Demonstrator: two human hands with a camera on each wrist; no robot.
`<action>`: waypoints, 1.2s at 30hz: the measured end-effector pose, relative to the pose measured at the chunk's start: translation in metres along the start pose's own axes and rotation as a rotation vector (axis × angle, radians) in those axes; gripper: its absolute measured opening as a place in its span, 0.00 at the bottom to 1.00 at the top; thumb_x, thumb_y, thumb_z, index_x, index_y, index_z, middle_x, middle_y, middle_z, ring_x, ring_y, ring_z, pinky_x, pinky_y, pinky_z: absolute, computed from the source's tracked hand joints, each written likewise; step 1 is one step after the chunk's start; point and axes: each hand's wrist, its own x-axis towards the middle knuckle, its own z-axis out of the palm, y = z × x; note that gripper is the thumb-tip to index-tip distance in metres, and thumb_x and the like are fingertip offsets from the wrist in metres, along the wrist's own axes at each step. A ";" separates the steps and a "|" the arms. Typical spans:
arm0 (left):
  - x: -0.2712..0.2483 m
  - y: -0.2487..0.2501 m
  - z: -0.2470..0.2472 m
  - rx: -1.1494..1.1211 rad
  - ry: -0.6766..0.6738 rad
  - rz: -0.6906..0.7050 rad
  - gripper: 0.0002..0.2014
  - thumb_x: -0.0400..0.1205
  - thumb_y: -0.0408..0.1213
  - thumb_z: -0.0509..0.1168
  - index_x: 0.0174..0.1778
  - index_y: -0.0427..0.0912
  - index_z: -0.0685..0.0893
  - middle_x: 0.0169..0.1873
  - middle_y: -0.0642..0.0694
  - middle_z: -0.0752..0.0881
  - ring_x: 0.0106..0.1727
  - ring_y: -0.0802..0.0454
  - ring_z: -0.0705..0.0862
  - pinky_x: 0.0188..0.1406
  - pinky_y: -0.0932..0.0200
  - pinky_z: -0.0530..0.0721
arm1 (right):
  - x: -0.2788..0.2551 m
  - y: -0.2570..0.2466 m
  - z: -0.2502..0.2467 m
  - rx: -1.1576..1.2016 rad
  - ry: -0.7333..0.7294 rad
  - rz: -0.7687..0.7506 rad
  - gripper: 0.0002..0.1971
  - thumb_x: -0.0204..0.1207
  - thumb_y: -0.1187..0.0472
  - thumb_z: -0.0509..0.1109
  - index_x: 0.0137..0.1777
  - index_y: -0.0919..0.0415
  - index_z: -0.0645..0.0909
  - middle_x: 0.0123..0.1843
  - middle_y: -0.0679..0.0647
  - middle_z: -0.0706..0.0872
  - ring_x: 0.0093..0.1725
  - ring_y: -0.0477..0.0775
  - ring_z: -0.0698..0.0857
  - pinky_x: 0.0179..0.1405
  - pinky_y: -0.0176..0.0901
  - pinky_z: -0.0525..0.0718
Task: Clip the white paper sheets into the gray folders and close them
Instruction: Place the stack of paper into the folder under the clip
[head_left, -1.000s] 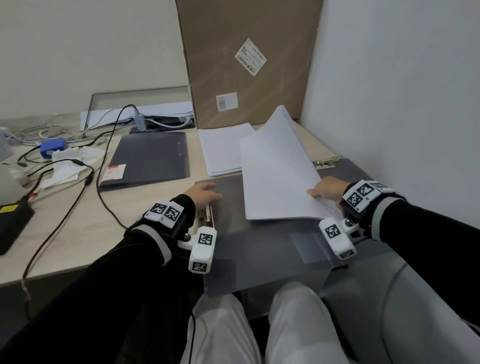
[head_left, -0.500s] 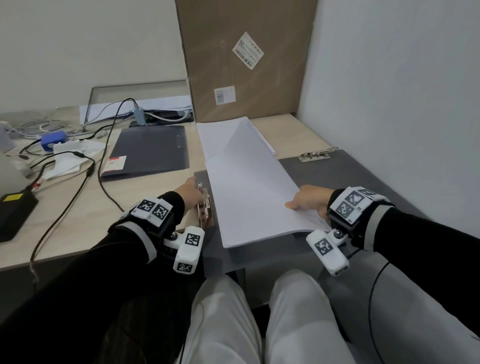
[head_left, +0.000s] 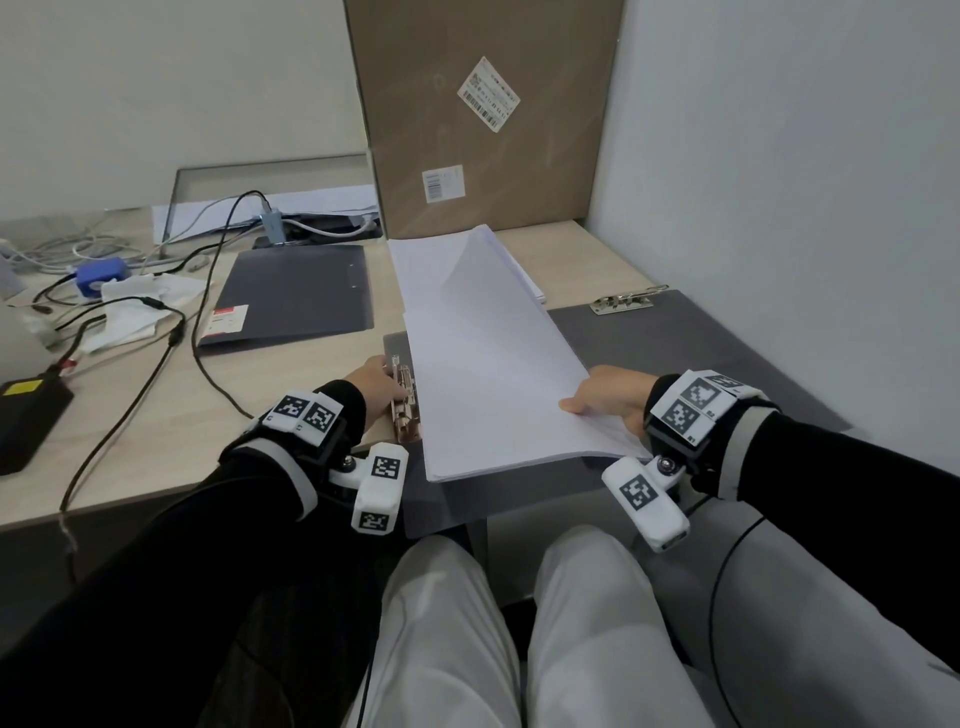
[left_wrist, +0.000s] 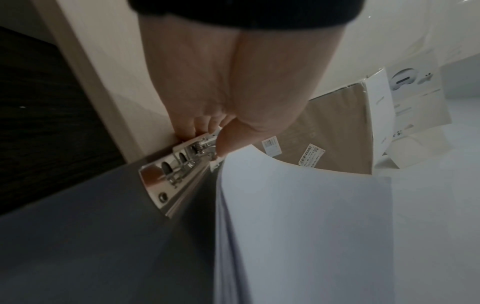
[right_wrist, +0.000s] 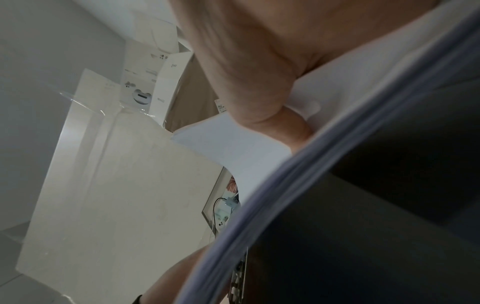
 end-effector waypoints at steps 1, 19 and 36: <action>0.000 0.000 0.000 0.021 -0.003 0.010 0.26 0.79 0.17 0.58 0.75 0.27 0.64 0.65 0.35 0.80 0.55 0.45 0.78 0.36 0.64 0.79 | 0.000 0.000 0.000 0.004 0.001 -0.001 0.21 0.80 0.62 0.65 0.68 0.75 0.75 0.71 0.70 0.77 0.52 0.55 0.73 0.51 0.39 0.69; -0.014 0.015 0.003 0.255 -0.048 -0.035 0.44 0.77 0.37 0.71 0.83 0.41 0.52 0.78 0.38 0.67 0.77 0.37 0.70 0.77 0.46 0.69 | -0.010 -0.011 0.011 -0.113 -0.014 -0.011 0.21 0.80 0.61 0.64 0.68 0.74 0.75 0.51 0.60 0.74 0.51 0.55 0.72 0.50 0.42 0.70; -0.027 0.025 0.014 0.772 -0.080 0.002 0.40 0.74 0.51 0.71 0.81 0.52 0.63 0.80 0.42 0.64 0.78 0.42 0.69 0.73 0.53 0.70 | -0.007 -0.016 0.017 -0.150 -0.002 -0.008 0.17 0.79 0.62 0.64 0.64 0.71 0.78 0.47 0.60 0.76 0.49 0.57 0.73 0.48 0.43 0.71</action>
